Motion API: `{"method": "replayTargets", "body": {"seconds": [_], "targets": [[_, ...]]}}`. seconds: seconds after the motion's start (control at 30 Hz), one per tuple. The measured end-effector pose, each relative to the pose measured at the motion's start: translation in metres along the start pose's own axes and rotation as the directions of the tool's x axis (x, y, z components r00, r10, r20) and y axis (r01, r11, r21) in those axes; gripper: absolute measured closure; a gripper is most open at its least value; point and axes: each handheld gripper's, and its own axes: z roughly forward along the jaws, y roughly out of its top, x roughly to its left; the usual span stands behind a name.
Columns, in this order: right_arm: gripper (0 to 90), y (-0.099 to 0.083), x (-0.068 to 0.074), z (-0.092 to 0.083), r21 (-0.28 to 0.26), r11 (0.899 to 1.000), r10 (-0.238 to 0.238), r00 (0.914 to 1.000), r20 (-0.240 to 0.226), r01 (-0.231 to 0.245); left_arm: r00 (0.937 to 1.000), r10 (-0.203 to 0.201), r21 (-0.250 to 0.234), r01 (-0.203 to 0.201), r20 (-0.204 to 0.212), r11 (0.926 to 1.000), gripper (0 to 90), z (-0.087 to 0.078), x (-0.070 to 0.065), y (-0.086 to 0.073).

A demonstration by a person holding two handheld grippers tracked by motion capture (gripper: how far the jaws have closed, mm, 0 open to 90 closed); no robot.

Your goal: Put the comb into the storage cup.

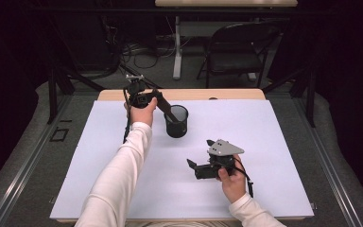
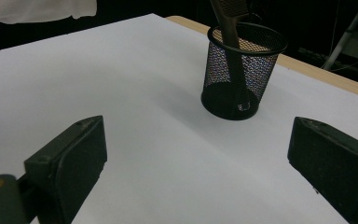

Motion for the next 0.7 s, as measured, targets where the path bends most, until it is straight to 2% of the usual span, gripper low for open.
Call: {"method": "replayTargets", "body": {"seconds": [0.3,0.7], "targets": [[4.6,0.000,0.000,0.000,0.002,1.000,-0.001,1.0000,0.002,0.001,0.9995,-0.032,-0.002,0.032,0.000,0.9995,86.0,-0.001,0.008,-0.001],[4.6,0.000,0.000,0.000,0.005,1.000,-0.004,1.0000,0.001,0.004,0.9988,-0.047,-0.009,0.047,-0.010,0.9988,84.9,-0.001,0.016,-0.003]]}}
